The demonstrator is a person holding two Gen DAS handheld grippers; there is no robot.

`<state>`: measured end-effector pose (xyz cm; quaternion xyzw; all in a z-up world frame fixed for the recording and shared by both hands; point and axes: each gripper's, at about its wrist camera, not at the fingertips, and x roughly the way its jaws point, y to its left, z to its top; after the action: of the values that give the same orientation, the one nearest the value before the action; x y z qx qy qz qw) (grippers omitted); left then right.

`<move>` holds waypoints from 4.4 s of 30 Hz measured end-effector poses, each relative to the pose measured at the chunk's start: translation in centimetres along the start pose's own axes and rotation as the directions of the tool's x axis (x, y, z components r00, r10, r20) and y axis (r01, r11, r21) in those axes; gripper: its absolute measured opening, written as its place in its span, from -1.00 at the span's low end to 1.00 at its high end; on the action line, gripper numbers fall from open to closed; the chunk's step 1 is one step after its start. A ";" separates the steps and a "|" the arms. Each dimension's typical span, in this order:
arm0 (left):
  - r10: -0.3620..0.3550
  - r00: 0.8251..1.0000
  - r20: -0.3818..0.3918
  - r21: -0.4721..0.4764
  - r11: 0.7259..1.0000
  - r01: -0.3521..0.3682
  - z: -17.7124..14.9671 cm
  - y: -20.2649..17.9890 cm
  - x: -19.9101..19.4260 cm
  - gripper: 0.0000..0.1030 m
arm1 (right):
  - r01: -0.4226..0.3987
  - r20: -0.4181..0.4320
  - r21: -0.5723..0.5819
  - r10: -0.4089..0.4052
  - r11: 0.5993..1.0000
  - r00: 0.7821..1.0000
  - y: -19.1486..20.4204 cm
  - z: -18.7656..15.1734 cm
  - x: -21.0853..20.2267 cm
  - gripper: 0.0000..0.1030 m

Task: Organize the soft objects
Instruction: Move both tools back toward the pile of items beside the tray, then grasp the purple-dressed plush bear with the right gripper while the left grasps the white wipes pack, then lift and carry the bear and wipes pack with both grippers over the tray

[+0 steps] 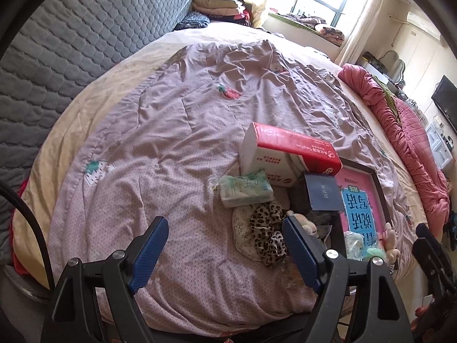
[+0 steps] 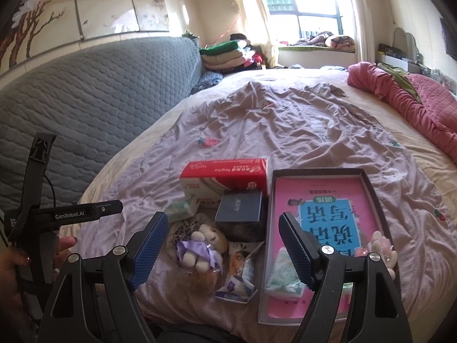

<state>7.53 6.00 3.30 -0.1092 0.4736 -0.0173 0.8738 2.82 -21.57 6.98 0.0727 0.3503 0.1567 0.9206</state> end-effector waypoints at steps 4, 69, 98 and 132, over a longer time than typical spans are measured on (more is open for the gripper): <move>-0.009 1.000 -0.010 0.002 1.000 0.009 -0.1 0.2 1.0 0.58 | -0.009 -0.029 -0.014 0.008 1.000 1.000 0.8 -0.4 1.3 0.57; -0.361 0.930 -0.068 -0.207 0.917 0.340 2.2 2.9 16.9 -0.42 | -0.080 -0.313 0.162 0.128 0.984 0.941 -1.1 -5.2 16.5 -0.24; -0.210 0.976 0.052 -0.069 0.975 0.213 0.4 0.0 5.1 -0.50 | -0.086 -0.145 0.147 0.107 0.985 0.984 -1.7 -2.5 8.8 -0.25; -0.249 0.968 0.030 0.240 0.942 0.235 -3.7 -16.8 -3.8 -0.50 | -0.034 0.102 0.280 0.006 0.959 0.995 -10.3 -0.3 -3.6 -0.25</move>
<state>3.53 -10.49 7.96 -0.0632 0.4249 -0.1773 0.8855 2.53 -32.48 6.44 0.2141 0.3219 0.1109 0.9156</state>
